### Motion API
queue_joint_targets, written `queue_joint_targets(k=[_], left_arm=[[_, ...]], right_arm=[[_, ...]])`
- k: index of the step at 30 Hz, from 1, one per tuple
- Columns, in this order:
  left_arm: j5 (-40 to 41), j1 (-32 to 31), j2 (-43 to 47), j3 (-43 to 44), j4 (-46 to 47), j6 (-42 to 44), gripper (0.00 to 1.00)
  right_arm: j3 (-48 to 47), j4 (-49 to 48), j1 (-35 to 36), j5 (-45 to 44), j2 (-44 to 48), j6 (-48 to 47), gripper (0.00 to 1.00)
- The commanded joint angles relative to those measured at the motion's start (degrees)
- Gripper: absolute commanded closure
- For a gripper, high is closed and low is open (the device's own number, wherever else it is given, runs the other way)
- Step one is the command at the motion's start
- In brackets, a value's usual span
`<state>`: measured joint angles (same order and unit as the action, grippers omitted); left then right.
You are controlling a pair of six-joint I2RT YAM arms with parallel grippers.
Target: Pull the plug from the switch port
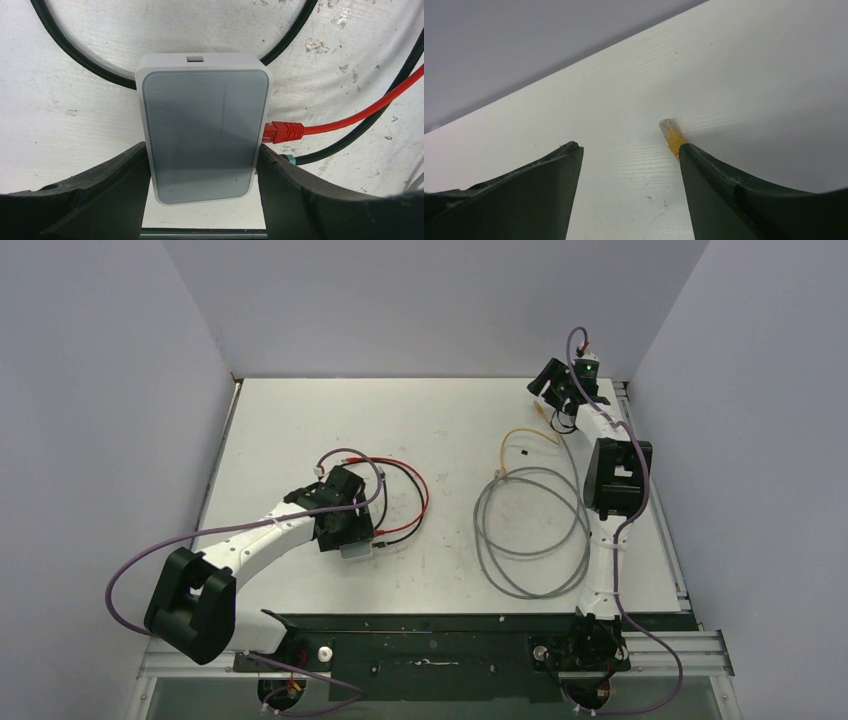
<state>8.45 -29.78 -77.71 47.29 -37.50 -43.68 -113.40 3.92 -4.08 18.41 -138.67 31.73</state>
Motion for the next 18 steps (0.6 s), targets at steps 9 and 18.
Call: queue_joint_targets(k=[9,18], left_arm=[[-0.3,0.4,1.9,0.5,2.2,0.1,1.00],[-0.3,0.5,1.4,0.3,3.2,0.3,1.00]], right_arm=[[6.5,8.0,2.6,-5.5,17.6,-5.1,0.10],[23.2,18.1,8.8,-3.8,34.5,-8.1,0.08]])
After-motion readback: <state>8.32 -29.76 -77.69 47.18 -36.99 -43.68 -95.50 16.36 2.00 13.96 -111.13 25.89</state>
